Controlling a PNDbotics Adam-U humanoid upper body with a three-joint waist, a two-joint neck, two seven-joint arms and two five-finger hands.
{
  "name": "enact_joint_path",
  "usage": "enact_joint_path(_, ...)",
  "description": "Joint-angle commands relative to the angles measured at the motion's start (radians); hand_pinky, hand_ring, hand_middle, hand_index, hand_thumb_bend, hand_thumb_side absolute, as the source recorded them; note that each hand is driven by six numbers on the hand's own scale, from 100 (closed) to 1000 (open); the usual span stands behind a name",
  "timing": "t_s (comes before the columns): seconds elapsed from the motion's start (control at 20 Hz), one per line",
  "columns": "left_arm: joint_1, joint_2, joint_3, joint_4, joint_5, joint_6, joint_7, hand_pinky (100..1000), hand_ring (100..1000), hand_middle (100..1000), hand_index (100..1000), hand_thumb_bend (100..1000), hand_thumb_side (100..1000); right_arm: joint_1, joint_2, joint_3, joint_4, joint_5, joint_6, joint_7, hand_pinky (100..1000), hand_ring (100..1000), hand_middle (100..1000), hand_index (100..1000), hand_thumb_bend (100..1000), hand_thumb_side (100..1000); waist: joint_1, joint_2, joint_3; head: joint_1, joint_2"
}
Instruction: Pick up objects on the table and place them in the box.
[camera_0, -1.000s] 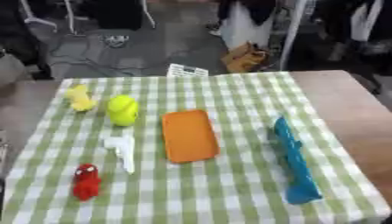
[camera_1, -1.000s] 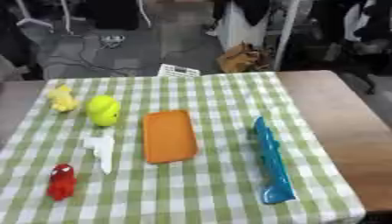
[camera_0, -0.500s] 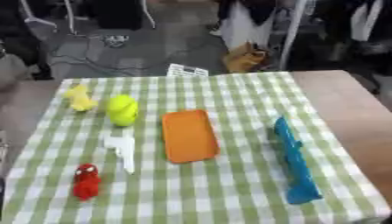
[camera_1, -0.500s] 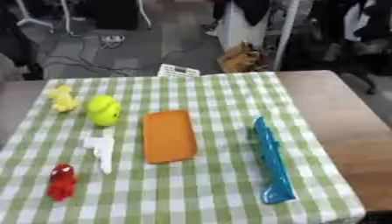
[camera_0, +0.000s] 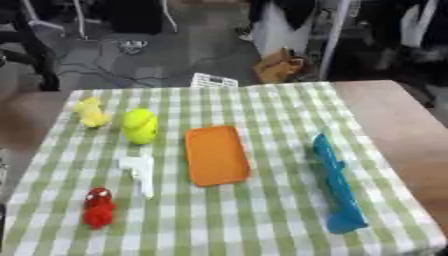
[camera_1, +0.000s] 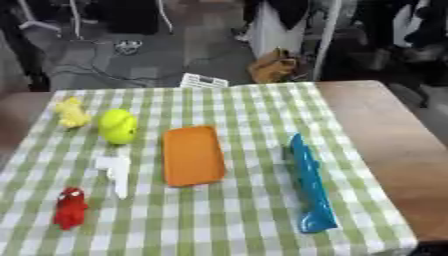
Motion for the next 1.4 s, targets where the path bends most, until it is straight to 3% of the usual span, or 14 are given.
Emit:
enact_joint_path(0.05,-0.010,0.022,0.005,-0.011,-0.002,0.000,-0.001,541,683,728,839,209,832,-0.009,-0.036,-0.009,-0.024,0.007,0.001,-0.001,521,650,773,857,100,750,-0.011,-0.002,-0.001,-0.004,-0.010)
enact_joint_path(0.7,-0.011,0.021,0.004,-0.011,-0.002,0.000,-0.002,541,683,728,839,209,832,-0.007,-0.045,0.002,0.024,0.030,0.044,0.026,511,650,778,863,100,729,-0.012,-0.002,0.002,-0.005,-0.010)
enact_joint_path(1.4,-0.012,0.022,0.003,-0.010,-0.001,0.000,-0.002,540,682,728,839,208,832,0.002,-0.064,0.045,0.134,0.075,0.115,0.125,492,648,785,867,100,679,-0.011,-0.001,0.003,-0.006,-0.011)
